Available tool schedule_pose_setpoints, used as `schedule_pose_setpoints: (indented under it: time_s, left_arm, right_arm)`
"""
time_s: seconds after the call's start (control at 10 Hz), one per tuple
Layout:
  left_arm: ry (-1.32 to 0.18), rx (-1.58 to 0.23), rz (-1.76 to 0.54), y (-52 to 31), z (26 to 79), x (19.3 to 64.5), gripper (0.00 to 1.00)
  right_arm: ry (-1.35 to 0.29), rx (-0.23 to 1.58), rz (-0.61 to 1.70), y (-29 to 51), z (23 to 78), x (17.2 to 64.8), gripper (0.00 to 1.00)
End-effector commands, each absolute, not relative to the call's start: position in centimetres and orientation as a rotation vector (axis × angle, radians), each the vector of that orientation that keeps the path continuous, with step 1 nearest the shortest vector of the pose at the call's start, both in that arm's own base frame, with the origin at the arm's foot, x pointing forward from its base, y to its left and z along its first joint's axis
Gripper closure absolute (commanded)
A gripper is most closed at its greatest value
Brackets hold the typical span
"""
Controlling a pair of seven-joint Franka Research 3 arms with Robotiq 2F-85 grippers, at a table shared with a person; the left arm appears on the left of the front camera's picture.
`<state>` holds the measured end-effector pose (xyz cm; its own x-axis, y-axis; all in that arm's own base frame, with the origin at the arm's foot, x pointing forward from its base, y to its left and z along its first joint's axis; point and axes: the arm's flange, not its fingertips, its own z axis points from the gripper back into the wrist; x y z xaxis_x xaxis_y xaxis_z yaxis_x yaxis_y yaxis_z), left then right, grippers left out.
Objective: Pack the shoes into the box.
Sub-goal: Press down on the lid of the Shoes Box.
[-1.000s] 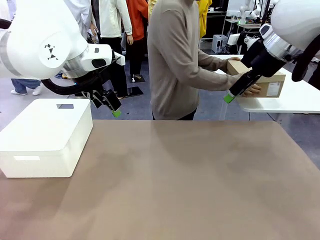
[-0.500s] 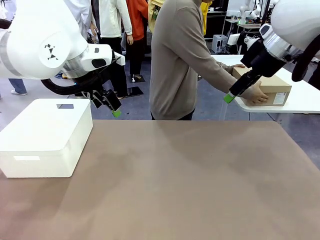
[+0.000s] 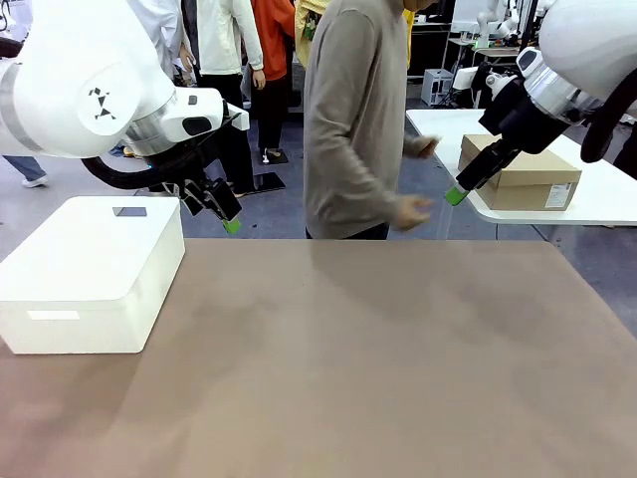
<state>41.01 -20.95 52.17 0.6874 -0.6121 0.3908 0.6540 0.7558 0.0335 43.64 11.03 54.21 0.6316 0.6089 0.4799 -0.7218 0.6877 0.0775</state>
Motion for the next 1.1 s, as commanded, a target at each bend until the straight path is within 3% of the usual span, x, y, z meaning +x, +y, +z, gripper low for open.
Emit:
schedule_pose_setpoints:
  time_s: [0.0, 1.0]
  left_arm:
    - [-0.389, -0.110, -0.706, -20.79, 52.32, 41.12, 0.00]
    - [-0.389, -0.110, -0.706, -20.79, 52.32, 41.12, 0.00]
  right_arm:
    - [-0.456, 0.266, 0.775, 11.07, 54.54, 43.98, 0.00]
    - [-0.456, 0.266, 0.775, 11.07, 54.54, 43.98, 0.00]
